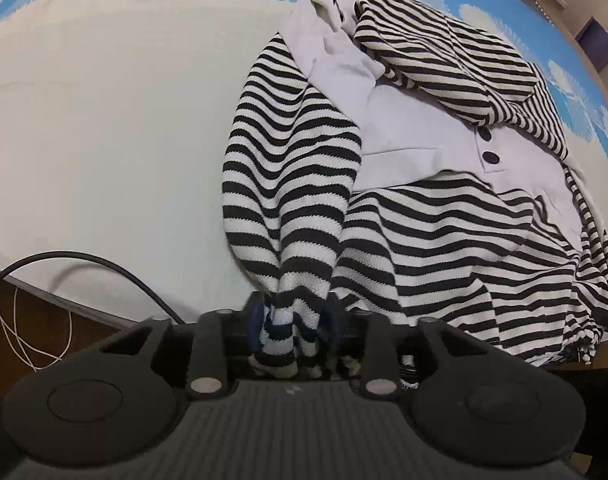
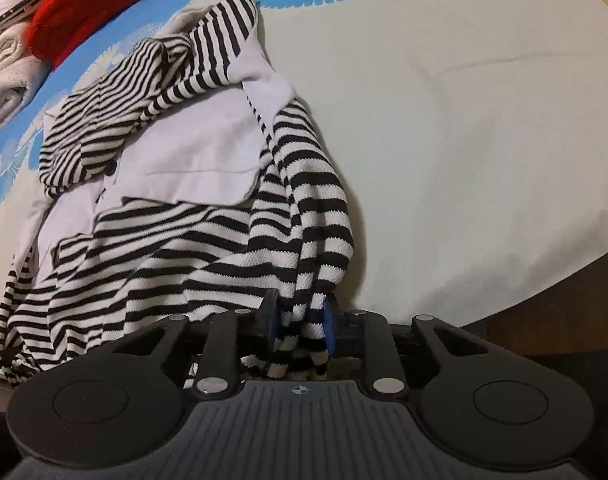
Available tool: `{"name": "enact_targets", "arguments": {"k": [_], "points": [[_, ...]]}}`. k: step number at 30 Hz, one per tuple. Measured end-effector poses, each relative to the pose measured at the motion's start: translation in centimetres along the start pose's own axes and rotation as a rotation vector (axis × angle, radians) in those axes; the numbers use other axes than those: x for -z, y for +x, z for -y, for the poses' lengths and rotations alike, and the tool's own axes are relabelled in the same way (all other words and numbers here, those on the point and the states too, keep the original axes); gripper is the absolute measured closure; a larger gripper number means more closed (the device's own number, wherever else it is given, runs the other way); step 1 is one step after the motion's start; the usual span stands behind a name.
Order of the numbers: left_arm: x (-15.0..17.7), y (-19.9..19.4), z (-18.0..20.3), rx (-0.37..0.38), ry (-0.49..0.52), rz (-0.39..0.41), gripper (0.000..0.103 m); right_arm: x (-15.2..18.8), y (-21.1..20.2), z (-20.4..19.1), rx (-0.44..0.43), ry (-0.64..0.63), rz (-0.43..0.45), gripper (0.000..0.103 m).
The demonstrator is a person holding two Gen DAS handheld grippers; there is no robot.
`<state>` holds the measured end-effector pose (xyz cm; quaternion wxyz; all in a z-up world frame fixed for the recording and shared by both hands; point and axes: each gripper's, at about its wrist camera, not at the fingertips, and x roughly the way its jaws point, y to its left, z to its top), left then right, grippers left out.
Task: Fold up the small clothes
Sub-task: 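Grasp the hem corner with the left gripper while the right gripper grasps the other hem corner, then lift the hem with both grippers and fold it toward the hood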
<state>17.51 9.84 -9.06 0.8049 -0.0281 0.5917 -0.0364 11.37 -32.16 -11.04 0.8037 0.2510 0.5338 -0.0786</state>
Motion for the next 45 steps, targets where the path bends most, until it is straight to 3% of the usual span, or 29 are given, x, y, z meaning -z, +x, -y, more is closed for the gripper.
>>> {"name": "enact_targets", "arguments": {"k": [10, 13, 17, 21, 27, 45], "points": [[0.2, 0.6, 0.4, -0.022, 0.037, -0.014, 0.065, 0.3, 0.8, -0.8, 0.028, -0.064, -0.024, 0.076], [0.2, 0.6, 0.5, -0.017, 0.041, -0.01, 0.078, 0.4, 0.7, -0.8, 0.026, -0.074, -0.023, 0.076], [0.2, 0.3, 0.7, -0.006, 0.052, 0.003, 0.089, 0.3, 0.5, -1.1, 0.016, -0.09, -0.001, 0.091], [0.2, 0.3, 0.7, -0.006, 0.057, 0.004, 0.089, 0.3, 0.0, -1.3, 0.005, -0.102, 0.024, 0.092], [0.3, 0.6, 0.8, -0.015, 0.063, -0.016, 0.084, 0.4, 0.6, -1.4, 0.019, -0.109, -0.013, 0.086], [0.3, 0.8, 0.9, -0.024, 0.09, -0.017, 0.085, 0.4, 0.5, -1.7, 0.028, -0.138, -0.01, 0.089]]}}
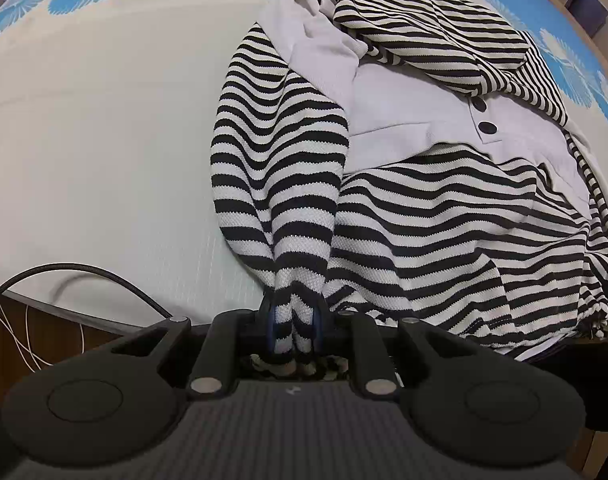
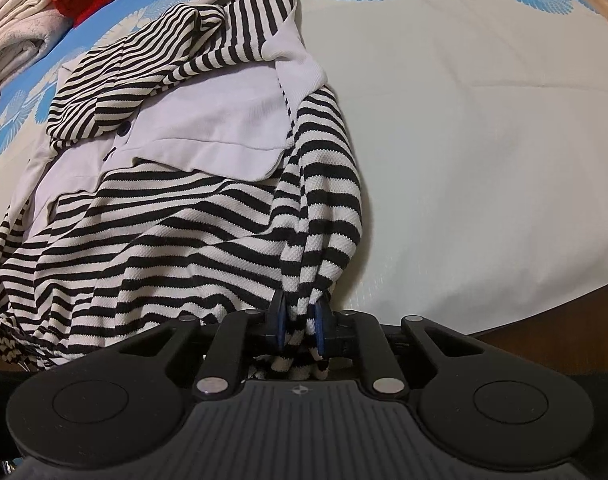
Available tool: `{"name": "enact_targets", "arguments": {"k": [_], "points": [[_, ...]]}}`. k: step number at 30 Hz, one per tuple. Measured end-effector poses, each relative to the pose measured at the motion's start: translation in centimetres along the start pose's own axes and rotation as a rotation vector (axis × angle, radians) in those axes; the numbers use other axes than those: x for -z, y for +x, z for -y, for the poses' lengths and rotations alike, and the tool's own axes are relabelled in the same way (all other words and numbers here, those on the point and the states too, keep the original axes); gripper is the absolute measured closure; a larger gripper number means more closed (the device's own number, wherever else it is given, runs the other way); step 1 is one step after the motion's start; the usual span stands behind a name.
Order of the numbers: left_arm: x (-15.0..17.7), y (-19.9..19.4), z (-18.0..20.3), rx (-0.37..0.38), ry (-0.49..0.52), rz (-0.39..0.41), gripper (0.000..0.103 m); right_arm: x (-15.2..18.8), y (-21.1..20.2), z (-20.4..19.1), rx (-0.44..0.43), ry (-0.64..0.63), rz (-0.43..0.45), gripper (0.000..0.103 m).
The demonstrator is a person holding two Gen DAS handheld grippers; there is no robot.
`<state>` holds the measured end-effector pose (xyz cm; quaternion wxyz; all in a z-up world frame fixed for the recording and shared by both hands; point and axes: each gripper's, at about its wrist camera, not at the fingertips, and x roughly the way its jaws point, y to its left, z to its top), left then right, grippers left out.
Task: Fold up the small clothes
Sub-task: 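Lift the hem with both grippers and fold it toward the hood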
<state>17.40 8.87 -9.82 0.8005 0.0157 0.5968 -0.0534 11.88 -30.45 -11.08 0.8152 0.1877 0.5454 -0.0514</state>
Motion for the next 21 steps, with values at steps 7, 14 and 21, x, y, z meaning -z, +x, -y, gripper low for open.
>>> {"name": "enact_targets", "arguments": {"k": [7, 14, 21], "points": [[0.0, -0.02, 0.01, -0.001, 0.002, 0.0, 0.085, 0.0, -0.02, -0.02, 0.001, -0.002, 0.001, 0.089], [-0.01, 0.02, 0.1, -0.003, 0.011, 0.001, 0.086, -0.01, -0.13, -0.09, 0.001, -0.01, 0.005, 0.09], [-0.04, -0.14, 0.03, 0.005, 0.014, 0.012, 0.091, -0.08, -0.42, -0.19, -0.003, -0.01, 0.026, 0.093]]}}
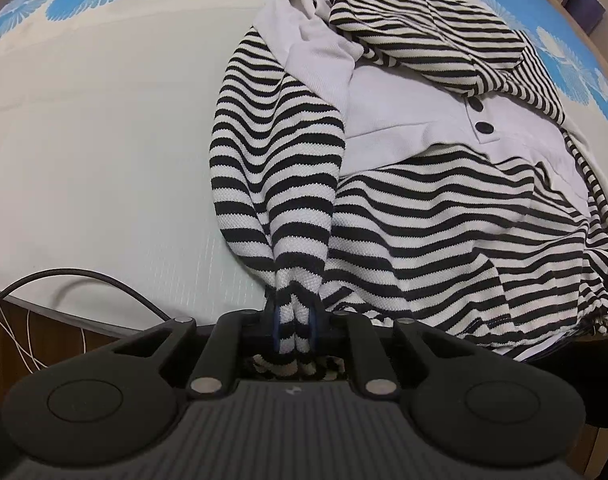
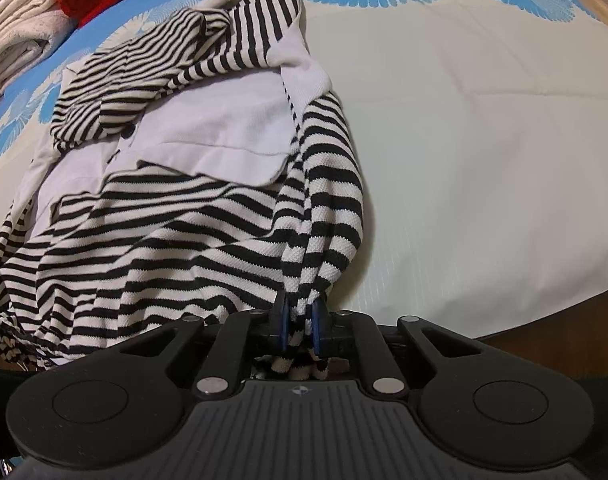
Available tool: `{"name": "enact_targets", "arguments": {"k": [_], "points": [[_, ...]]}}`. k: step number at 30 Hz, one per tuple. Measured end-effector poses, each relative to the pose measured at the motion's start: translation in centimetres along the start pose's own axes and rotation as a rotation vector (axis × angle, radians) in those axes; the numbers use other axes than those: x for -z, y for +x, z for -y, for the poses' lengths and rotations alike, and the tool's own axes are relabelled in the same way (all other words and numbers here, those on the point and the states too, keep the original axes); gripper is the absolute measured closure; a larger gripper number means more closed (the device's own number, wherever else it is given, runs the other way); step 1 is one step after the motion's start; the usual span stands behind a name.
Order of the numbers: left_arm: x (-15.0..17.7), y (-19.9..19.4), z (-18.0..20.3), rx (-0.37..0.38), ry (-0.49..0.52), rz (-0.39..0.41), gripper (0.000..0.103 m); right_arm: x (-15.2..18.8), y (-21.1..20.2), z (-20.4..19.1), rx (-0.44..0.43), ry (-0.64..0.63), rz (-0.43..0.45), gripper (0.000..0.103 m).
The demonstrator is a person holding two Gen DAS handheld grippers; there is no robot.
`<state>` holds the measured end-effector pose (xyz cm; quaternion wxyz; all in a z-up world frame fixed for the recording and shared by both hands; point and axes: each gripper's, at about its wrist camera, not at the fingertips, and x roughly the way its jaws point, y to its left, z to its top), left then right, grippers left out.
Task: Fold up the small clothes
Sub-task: 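Lift the hem with both grippers and fold it toward the hood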
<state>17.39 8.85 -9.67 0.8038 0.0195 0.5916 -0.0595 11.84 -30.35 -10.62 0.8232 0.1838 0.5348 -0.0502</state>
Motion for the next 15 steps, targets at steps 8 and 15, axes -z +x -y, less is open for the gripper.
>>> {"name": "enact_targets", "arguments": {"k": [8, 15], "points": [[0.1, -2.0, 0.7, 0.015, 0.027, 0.104, 0.094, -0.7, -2.3, -0.4, -0.048, -0.022, 0.15, 0.095], [1.1, -6.4, 1.5, 0.064, 0.035, 0.21, 0.095, -1.1, -8.5, -1.7, -0.1, -0.141, 0.376, 0.096]]}}
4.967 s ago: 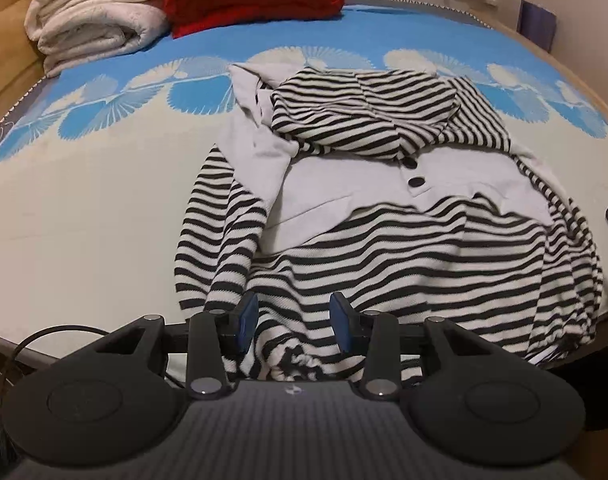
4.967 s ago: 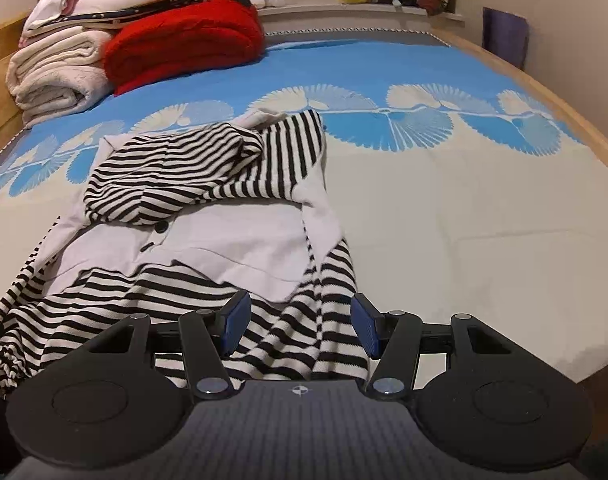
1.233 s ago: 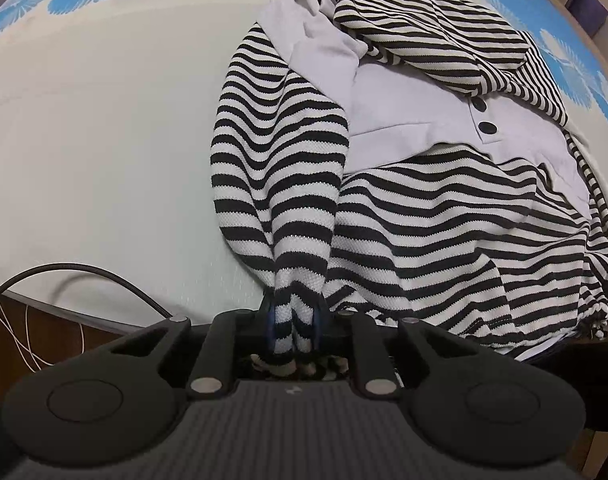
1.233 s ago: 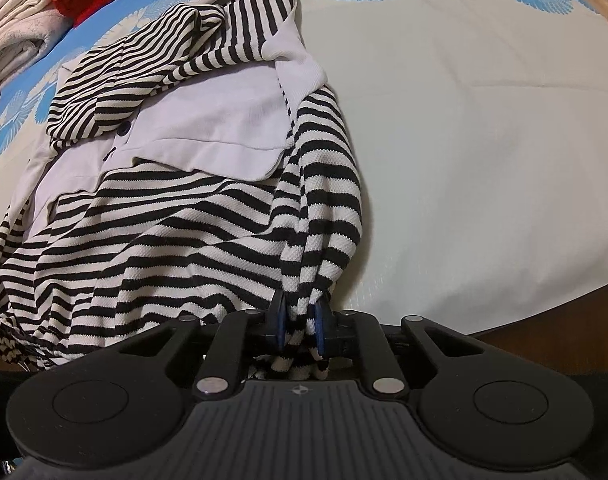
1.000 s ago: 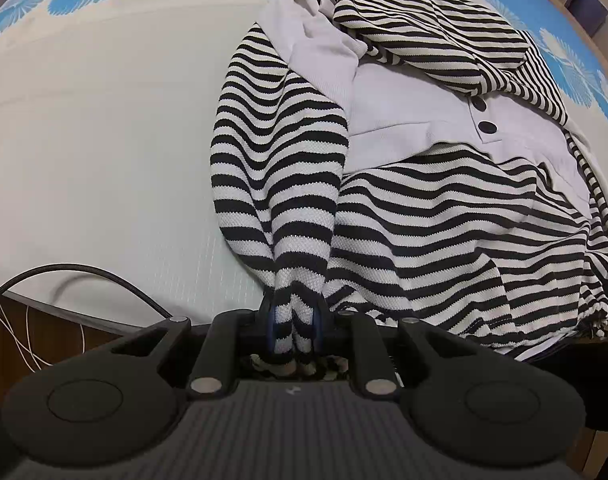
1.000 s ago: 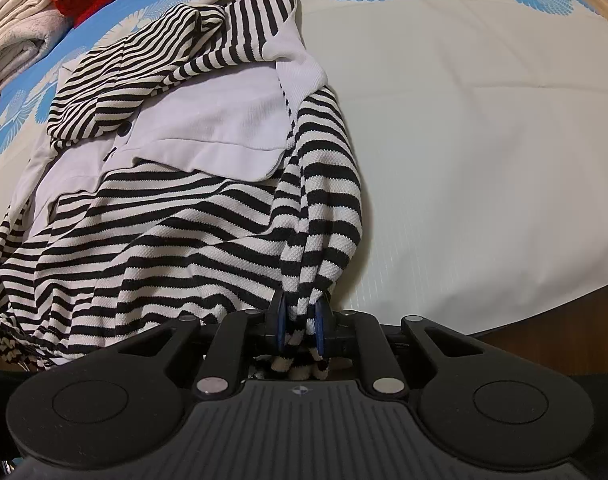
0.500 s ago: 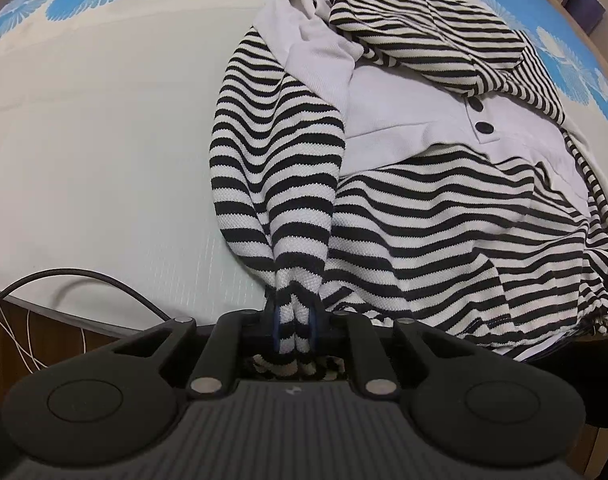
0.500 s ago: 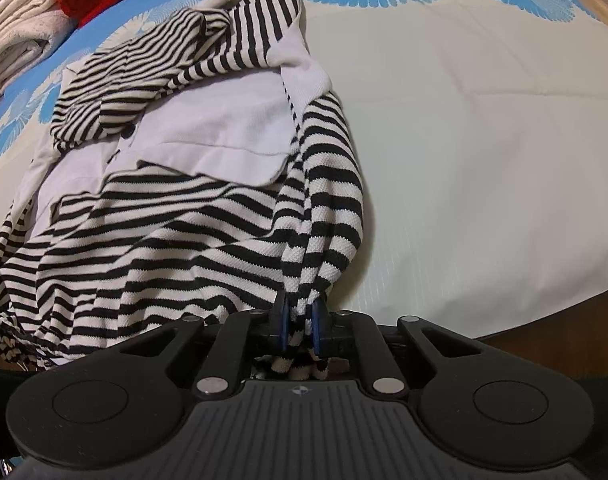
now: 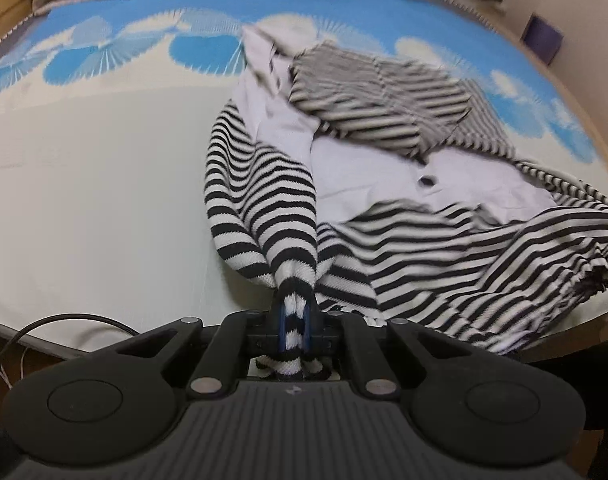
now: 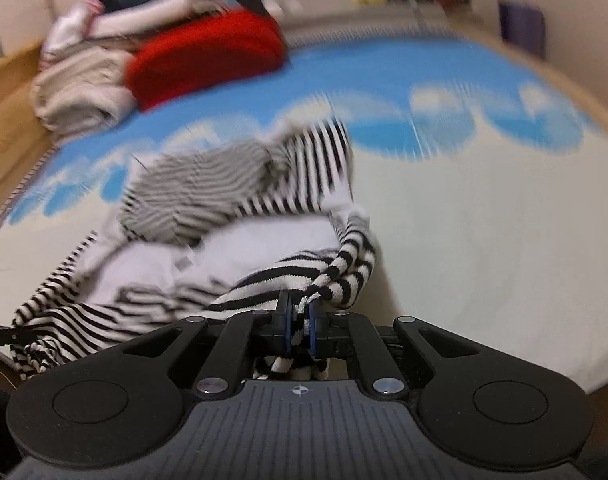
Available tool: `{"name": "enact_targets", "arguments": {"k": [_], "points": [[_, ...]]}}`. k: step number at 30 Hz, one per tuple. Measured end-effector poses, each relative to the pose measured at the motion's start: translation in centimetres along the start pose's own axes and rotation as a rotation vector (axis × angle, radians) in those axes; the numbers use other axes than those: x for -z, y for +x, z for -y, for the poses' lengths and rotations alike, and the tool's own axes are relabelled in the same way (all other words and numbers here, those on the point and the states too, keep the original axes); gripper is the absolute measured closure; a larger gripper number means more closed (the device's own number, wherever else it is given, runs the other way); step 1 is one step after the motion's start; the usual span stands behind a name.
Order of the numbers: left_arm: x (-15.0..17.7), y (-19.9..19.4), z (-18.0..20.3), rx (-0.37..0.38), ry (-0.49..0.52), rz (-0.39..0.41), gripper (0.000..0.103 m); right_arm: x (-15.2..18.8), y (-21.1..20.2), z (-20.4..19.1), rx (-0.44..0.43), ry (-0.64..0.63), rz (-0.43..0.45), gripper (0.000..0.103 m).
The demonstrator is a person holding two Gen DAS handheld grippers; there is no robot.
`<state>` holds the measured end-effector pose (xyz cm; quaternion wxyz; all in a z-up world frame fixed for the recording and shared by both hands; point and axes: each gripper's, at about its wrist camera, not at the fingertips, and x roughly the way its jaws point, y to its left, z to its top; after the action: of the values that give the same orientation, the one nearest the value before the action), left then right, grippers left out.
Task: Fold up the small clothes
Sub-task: 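Lift the hem with both grippers and fold it toward the hood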
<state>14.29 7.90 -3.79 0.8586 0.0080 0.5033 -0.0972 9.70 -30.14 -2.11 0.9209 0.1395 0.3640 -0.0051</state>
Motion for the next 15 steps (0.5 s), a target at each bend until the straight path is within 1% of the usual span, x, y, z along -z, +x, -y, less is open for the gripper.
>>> {"name": "enact_targets", "arguments": {"k": [2, 4, 7, 10, 12, 14, 15], "points": [[0.4, -2.3, 0.3, 0.023, 0.002, 0.042, 0.096, -0.7, -2.0, 0.1, -0.019, -0.001, 0.03, 0.096], [1.0, -4.5, 0.4, 0.058, 0.007, 0.079, 0.095, -1.1, -4.6, 0.6, -0.054, 0.03, 0.055, 0.096], [1.7, -6.8, 0.3, 0.115, -0.02, 0.094, 0.096, -1.1, -8.4, 1.5, -0.084, 0.037, 0.096, 0.096], [1.8, -8.7, 0.1, 0.152, -0.047, 0.115, 0.096, -1.2, -11.3, 3.0, -0.115, 0.084, 0.112, 0.097], [0.9, -9.1, -0.1, 0.177, -0.07, 0.127, 0.096, -1.7, -12.1, 3.7, -0.129, 0.1, 0.116, 0.097], [-0.9, -8.6, -0.4, 0.197, -0.081, 0.134, 0.096, -2.6, -11.8, 3.9, -0.139, 0.09, 0.125, 0.097], [-2.1, -8.0, -0.5, 0.191, -0.085, 0.131, 0.096, -3.4, -11.1, 3.9, -0.138, 0.074, 0.134, 0.097]]}}
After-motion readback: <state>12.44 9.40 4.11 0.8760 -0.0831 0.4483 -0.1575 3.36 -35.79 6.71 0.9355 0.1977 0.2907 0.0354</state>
